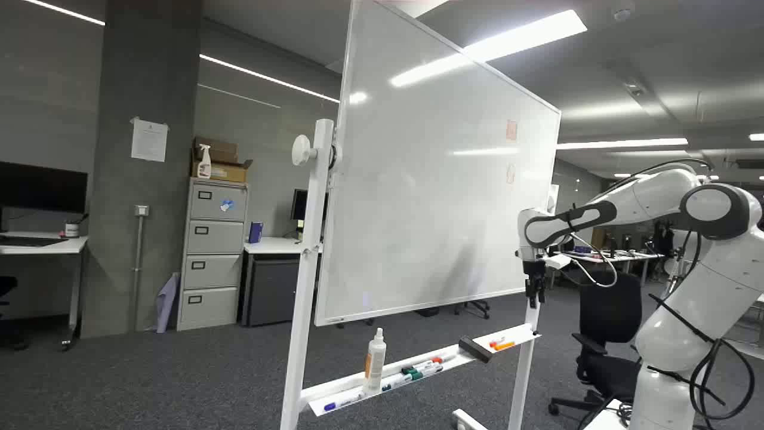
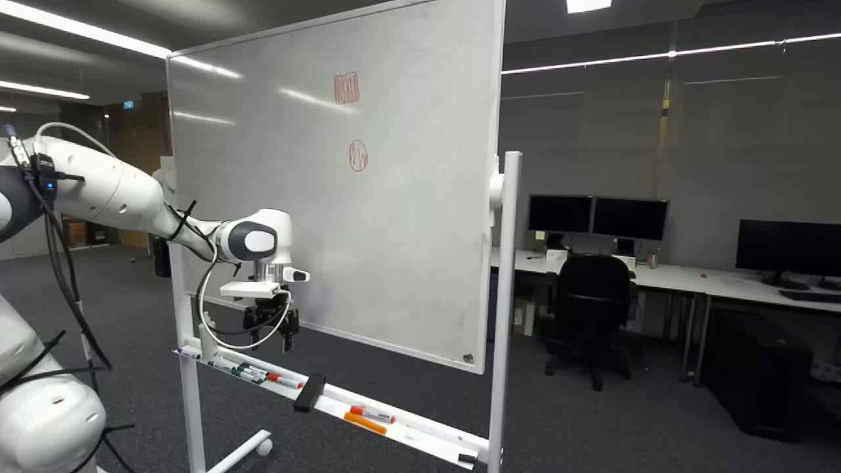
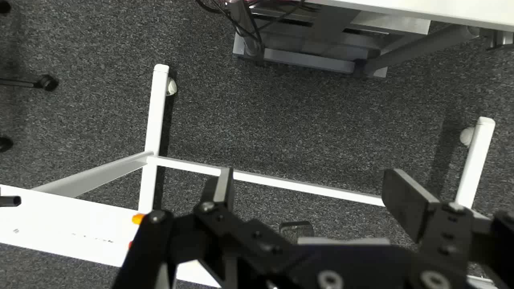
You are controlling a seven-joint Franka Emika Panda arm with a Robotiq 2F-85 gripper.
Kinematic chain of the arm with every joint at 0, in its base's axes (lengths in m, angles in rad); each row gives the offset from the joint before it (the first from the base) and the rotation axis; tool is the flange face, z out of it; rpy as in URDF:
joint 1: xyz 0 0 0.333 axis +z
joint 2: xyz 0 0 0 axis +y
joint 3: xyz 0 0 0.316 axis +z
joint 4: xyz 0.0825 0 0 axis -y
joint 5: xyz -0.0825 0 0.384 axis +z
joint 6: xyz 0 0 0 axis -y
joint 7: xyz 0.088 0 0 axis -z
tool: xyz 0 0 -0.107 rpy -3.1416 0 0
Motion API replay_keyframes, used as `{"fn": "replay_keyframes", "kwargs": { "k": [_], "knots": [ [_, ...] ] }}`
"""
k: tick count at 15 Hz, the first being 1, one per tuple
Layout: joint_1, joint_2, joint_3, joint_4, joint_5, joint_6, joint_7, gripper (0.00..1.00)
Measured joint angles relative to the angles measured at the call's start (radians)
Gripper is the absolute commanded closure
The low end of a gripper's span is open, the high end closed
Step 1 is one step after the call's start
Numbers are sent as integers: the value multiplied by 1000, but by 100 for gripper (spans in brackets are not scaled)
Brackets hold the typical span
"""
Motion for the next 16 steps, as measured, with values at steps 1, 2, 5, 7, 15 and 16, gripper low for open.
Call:
{"fn": "replay_keyframes", "kwargs": {
  "k": [1,2,5,7,15,16],
  "knots": [
    [0,0,0,0,0,0,0,0],
    [0,0,0,0,0,0,0,0],
    [0,0,0,0,0,0,0,0],
    [0,1,2,-5,-8,6,9,0],
    [-4,133,-4,-91,-18,134,72,0],
    [-5,172,-5,-91,-18,189,94,0]
  ]
}}
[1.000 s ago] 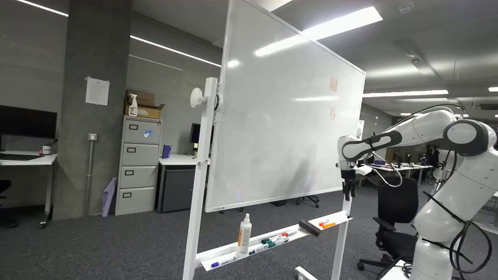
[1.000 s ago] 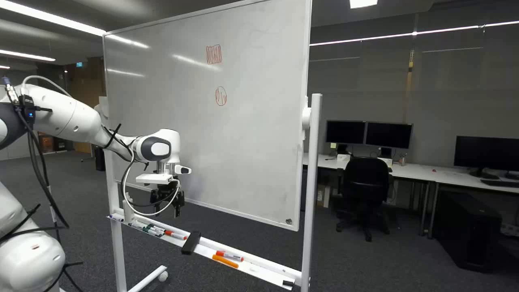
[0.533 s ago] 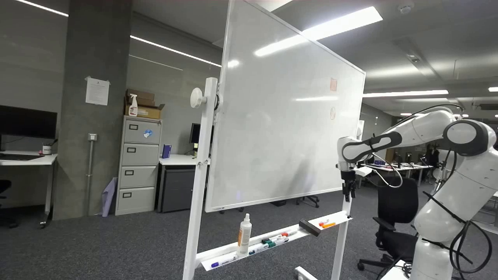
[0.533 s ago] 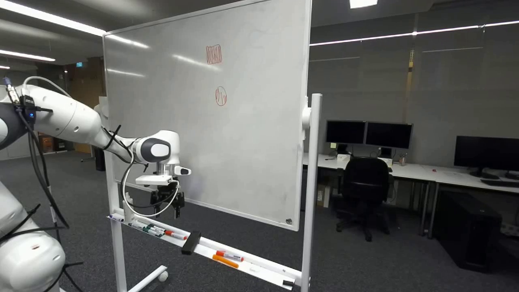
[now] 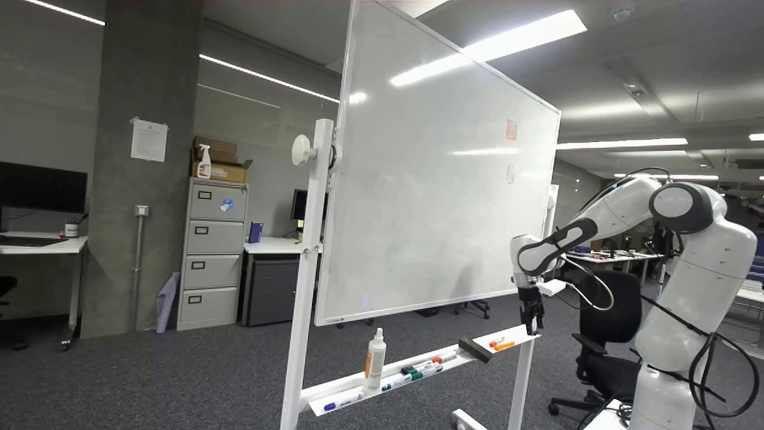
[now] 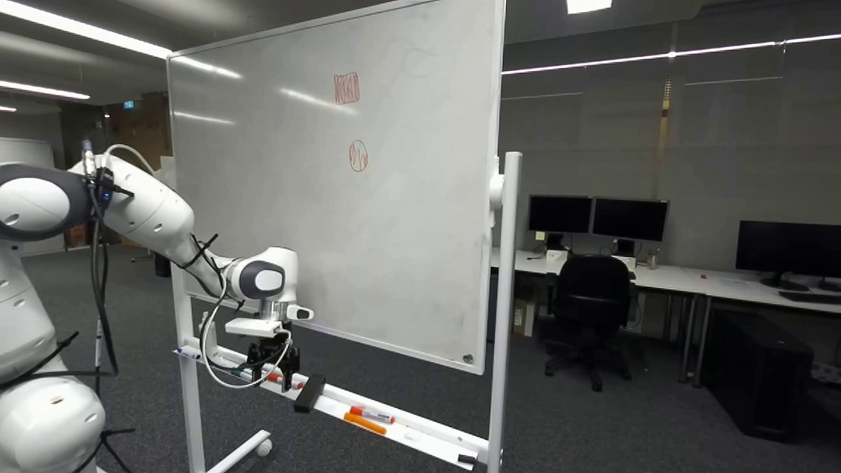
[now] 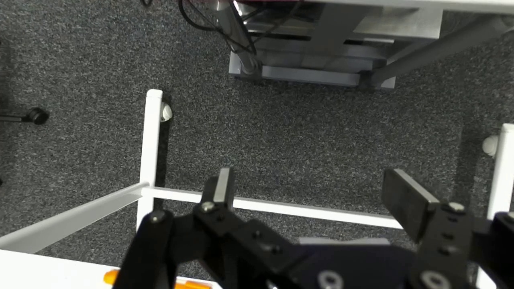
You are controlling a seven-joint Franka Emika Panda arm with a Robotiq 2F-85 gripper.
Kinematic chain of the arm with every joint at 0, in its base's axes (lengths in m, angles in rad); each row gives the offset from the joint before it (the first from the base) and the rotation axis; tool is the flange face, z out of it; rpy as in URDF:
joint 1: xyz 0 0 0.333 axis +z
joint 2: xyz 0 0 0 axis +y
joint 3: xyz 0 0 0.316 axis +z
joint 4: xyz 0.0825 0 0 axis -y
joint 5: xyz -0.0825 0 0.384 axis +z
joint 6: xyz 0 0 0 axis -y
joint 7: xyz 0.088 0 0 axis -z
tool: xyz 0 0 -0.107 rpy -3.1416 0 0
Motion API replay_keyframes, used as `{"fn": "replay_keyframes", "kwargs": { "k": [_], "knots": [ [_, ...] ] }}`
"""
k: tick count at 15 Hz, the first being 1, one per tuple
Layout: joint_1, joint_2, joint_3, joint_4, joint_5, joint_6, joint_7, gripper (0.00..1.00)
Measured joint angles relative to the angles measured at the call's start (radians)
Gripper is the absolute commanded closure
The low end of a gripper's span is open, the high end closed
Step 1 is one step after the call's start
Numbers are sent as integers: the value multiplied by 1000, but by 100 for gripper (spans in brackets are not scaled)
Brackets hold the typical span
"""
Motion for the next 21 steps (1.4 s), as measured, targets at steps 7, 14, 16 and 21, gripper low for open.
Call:
{"fn": "replay_keyframes", "kwargs": {
  "k": [7,14,16,21],
  "knots": [
    [5,267,22,-3,-83,549,203,0],
    [41,350,-9,8,-367,726,381,0],
    [45,350,-9,9,-369,726,381,0],
    [45,350,-10,9,-371,726,381,0]
  ]
}}
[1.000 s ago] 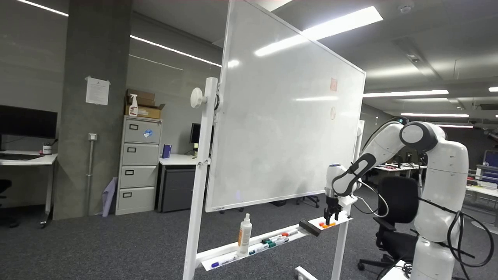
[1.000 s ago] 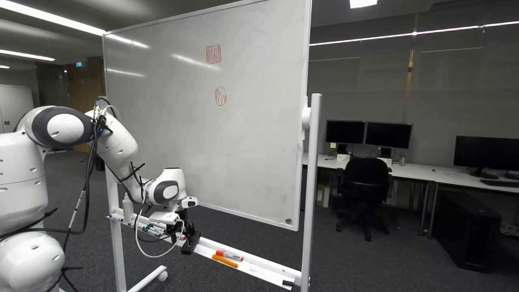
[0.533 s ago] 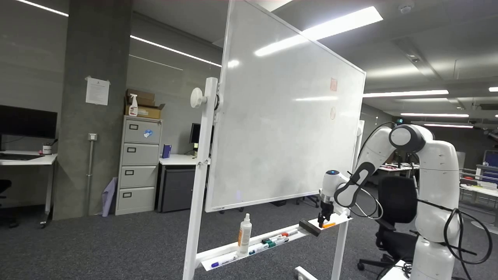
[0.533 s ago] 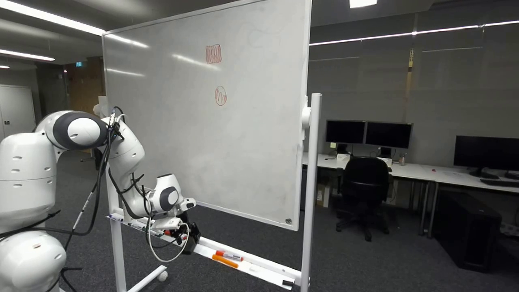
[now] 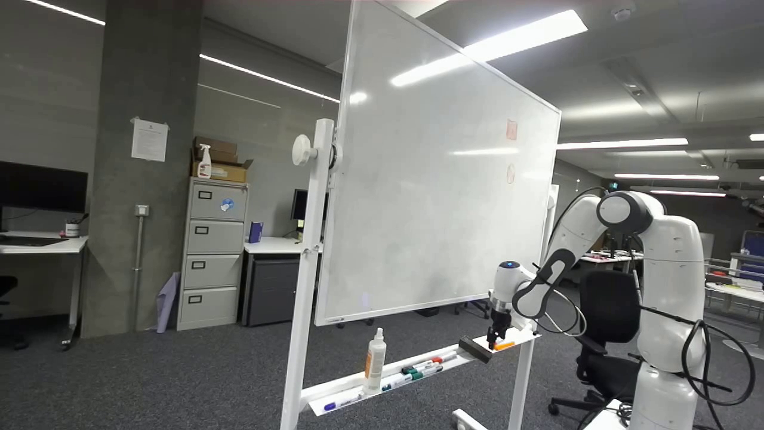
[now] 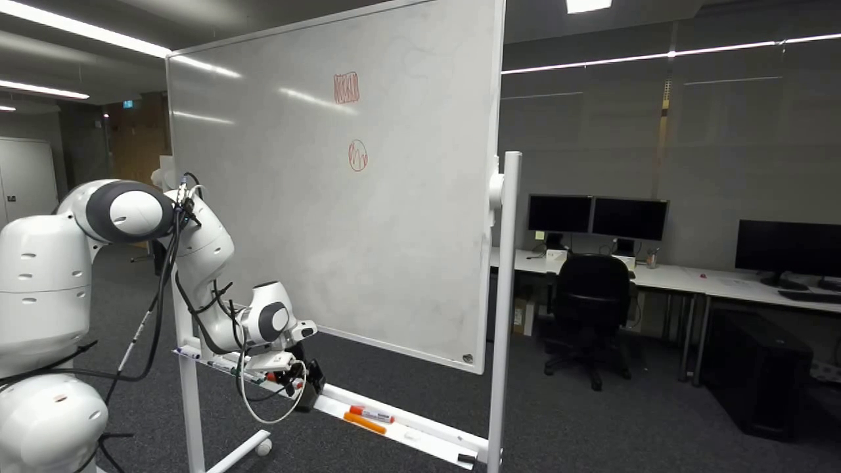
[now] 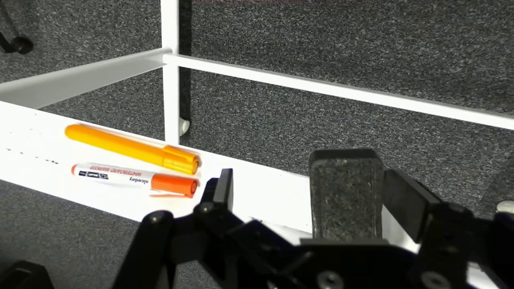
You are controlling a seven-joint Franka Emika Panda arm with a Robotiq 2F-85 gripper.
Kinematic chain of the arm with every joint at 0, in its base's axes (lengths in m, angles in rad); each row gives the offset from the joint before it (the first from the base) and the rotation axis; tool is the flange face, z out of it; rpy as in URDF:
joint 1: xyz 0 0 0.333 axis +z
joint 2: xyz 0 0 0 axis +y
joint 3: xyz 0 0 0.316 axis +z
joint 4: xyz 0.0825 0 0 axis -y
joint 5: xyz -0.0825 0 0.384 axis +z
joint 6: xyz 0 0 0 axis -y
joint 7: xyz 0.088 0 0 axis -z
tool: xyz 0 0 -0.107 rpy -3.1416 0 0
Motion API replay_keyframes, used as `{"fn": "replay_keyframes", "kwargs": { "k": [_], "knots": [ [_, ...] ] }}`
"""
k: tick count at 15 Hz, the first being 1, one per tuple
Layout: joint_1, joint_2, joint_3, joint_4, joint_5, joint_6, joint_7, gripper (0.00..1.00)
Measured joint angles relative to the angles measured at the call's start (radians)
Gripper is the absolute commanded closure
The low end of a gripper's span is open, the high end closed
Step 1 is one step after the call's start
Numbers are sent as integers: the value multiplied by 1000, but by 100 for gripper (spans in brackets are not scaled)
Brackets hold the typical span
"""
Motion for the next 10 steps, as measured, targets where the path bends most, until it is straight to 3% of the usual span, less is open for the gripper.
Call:
{"fn": "replay_keyframes", "kwargs": {
  "k": [10],
  "knots": [
    [18,2,1,0,-65,6,50,0]
  ]
}}
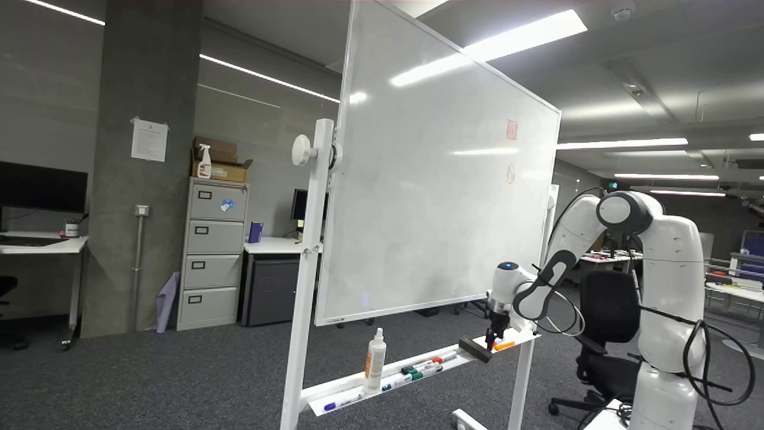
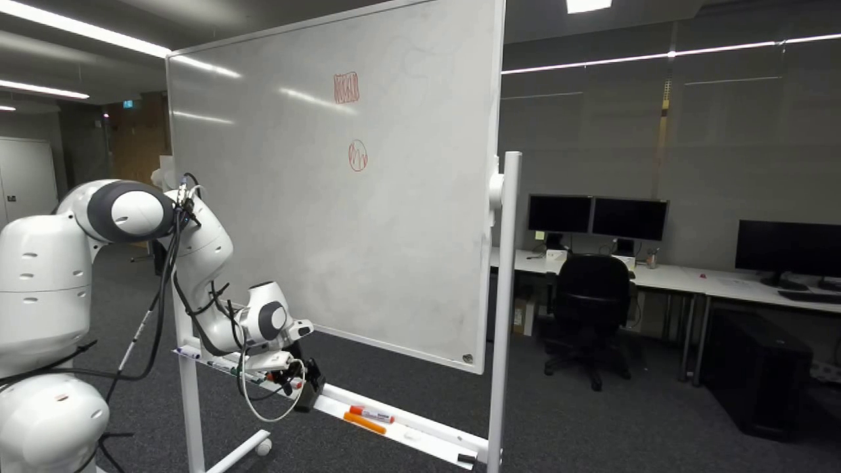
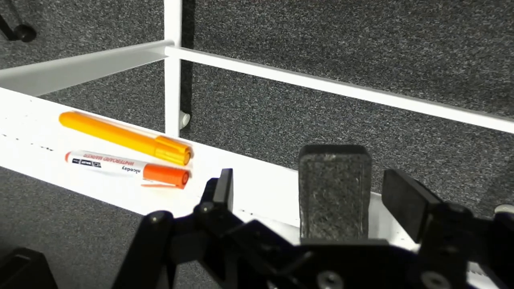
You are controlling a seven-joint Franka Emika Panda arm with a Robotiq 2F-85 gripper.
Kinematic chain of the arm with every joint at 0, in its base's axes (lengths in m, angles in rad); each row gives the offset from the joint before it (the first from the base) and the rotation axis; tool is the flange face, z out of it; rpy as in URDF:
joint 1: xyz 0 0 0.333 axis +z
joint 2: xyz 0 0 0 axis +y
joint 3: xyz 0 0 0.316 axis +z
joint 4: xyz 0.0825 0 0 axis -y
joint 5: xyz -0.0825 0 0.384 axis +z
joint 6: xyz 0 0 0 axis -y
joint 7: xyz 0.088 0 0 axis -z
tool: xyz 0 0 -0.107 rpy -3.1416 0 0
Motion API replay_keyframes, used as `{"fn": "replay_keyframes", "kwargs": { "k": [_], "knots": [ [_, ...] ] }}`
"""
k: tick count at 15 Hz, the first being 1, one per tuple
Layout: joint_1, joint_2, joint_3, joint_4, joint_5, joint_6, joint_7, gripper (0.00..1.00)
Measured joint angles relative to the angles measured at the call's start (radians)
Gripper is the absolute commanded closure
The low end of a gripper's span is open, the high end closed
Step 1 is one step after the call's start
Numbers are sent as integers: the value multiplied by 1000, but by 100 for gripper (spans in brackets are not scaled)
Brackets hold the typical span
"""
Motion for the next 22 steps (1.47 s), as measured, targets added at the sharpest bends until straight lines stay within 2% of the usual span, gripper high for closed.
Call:
{"fn": "replay_keyframes", "kwargs": {
  "k": [7,11,18,22],
  "knots": [
    [38,27,0,29,-127,9,187,0],
    [38,78,-16,52,-188,83,273,0],
    [87,168,-120,134,-491,199,504,0],
    [110,196,-130,157,-574,199,574,0]
  ]
}}
